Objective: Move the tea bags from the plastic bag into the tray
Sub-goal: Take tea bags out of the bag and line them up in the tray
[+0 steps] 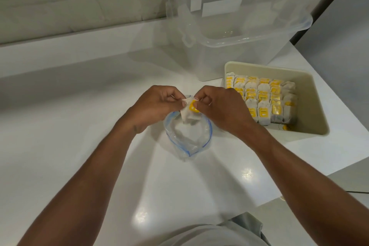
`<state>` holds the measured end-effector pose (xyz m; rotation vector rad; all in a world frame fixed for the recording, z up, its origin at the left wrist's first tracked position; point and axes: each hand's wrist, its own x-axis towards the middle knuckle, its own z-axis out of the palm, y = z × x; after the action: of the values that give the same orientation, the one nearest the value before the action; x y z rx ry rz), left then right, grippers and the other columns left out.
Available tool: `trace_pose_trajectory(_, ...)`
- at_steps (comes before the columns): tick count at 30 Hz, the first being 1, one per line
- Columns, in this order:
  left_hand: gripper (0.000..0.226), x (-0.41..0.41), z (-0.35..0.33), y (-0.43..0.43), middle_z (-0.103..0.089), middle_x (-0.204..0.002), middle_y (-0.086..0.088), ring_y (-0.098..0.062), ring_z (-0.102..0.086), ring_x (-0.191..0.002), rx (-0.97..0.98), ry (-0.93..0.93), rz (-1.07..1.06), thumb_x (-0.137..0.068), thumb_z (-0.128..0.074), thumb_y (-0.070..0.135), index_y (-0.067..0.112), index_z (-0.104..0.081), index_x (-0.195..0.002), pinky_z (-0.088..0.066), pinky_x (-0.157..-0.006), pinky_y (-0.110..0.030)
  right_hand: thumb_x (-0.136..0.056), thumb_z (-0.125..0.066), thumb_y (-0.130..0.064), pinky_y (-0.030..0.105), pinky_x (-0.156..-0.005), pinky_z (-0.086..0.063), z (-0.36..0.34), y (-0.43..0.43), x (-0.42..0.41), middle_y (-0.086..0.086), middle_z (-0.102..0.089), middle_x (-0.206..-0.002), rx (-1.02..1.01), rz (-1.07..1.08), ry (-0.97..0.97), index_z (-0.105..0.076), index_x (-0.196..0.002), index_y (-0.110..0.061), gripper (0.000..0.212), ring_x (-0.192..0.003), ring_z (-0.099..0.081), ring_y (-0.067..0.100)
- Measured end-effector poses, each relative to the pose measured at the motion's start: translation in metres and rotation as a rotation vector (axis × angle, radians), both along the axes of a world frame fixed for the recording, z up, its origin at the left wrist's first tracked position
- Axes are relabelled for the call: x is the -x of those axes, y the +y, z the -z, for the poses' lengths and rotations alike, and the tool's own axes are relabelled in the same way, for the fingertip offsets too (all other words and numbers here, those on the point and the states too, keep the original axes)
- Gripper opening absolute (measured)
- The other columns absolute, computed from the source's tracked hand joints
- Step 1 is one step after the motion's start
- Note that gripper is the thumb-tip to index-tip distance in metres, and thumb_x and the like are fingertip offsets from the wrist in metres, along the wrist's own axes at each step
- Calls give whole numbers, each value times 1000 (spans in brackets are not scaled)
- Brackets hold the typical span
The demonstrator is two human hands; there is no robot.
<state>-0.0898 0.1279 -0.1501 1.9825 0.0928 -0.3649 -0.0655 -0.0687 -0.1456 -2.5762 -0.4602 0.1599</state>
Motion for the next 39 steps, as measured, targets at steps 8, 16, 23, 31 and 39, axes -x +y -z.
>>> trace_pose_trajectory(8,7,-3,1,4,-71,-81,10,1,-58,-65,-224,-171,4,-89,-70,31,29,-72,-82,-49,-64,-28,-83,-70,-36,27,-72,-48,-2,-10,-9,-18,-68,-72,-50,-97,49,-67,-86,-32,6,-75,-62,4)
trace_pose_trajectory(16,5,-2,-17,-7,-70,-82,13,-2,-58,-71,-375,-219,38,-83,-74,36,34,-74,-79,-49,-69,-31,-80,-71,-39,39,-74,-53,-8,-32,-12,-17,-68,-76,-86,-111,47,-68,-86,-32,10,-77,-63,6)
trace_pose_trajectory(23,3,-5,-26,-32,-66,-79,18,1,-54,-62,-428,-216,51,-84,-73,37,40,-72,-84,-48,-65,-32,-81,-74,-40,34,-74,-51,-14,-55,-19,-17,-68,-75,-51,-153,38,-72,-90,-32,12,-71,-60,2)
trace_pose_trajectory(31,4,-25,-39,-88,-68,-84,20,1,-56,-66,-419,-255,63,-87,-70,38,39,-72,-84,-53,-73,-33,-79,-75,-45,29,-71,-49,-27,-107,-43,-23,-67,-70,-56,-184,47,-67,-85,-37,13,-66,-58,-4)
trace_pose_trajectory(39,12,-57,-51,-149,-68,-80,15,1,-56,-59,-430,-319,138,-86,-69,23,35,-70,-90,-49,-68,-27,-85,-71,-35,23,-62,-45,-40,-173,-66,-21,-68,-74,-71,-191,64,-68,-87,-31,6,-64,-58,-4)
